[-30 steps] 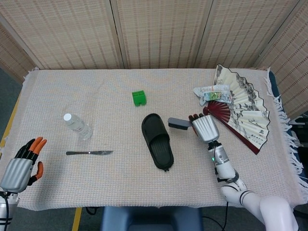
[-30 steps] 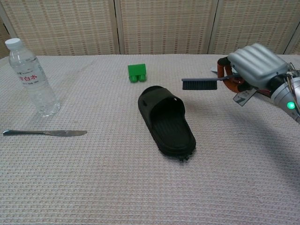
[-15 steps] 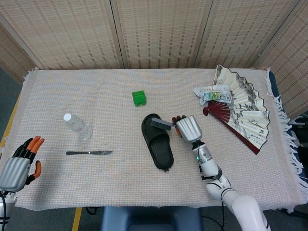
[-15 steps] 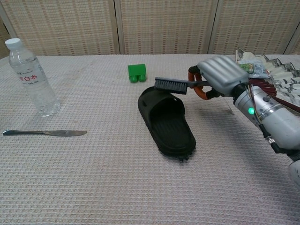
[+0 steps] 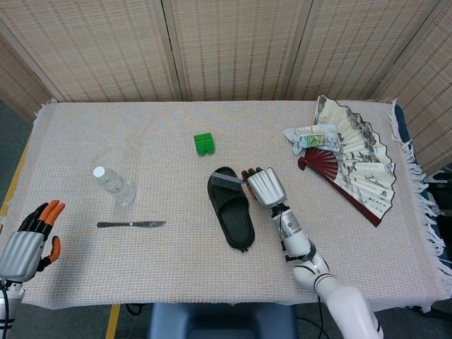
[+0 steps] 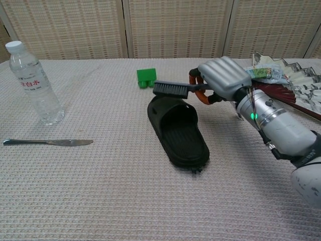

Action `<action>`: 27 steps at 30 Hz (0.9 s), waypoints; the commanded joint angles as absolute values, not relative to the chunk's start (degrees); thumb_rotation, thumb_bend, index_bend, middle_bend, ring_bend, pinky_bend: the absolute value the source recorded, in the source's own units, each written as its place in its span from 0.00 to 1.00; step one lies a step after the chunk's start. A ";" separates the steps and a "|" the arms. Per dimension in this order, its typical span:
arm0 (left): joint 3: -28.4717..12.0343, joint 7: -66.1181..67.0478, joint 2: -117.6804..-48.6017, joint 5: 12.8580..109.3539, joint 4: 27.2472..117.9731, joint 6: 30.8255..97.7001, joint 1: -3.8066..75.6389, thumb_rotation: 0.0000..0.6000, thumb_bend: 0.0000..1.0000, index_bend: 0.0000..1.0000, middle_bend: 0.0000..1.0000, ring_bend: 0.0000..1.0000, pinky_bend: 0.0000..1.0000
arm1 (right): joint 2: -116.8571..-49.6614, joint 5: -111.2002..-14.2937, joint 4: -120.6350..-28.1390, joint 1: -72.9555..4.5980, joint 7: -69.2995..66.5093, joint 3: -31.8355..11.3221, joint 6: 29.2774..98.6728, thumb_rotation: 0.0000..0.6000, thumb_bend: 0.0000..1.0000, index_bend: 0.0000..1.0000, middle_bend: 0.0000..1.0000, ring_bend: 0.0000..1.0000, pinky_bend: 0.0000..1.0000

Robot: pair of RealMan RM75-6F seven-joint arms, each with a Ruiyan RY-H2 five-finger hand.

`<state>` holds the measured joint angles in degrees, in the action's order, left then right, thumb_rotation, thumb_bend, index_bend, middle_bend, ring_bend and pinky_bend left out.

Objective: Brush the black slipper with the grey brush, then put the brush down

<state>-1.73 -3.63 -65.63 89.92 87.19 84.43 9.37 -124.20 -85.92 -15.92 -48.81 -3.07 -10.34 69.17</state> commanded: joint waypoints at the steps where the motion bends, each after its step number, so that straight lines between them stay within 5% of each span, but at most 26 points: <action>1: -1.62 -3.37 -65.73 90.05 87.28 84.40 9.38 1.00 0.71 0.00 0.00 0.00 0.15 | -122.68 -86.89 -16.05 -46.47 -2.77 -8.63 71.16 1.00 0.82 0.84 0.58 0.65 1.00; 27: -1.53 -3.48 -65.69 90.21 87.30 84.43 9.47 1.00 0.71 0.00 0.00 0.00 0.15 | -121.40 -87.87 -17.34 -45.80 1.46 -6.32 72.61 1.00 0.82 0.84 0.58 0.66 1.00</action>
<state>-1.56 -3.52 -65.68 90.18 87.28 84.41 9.47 -121.69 -87.57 -17.40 -46.36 1.72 -6.72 71.95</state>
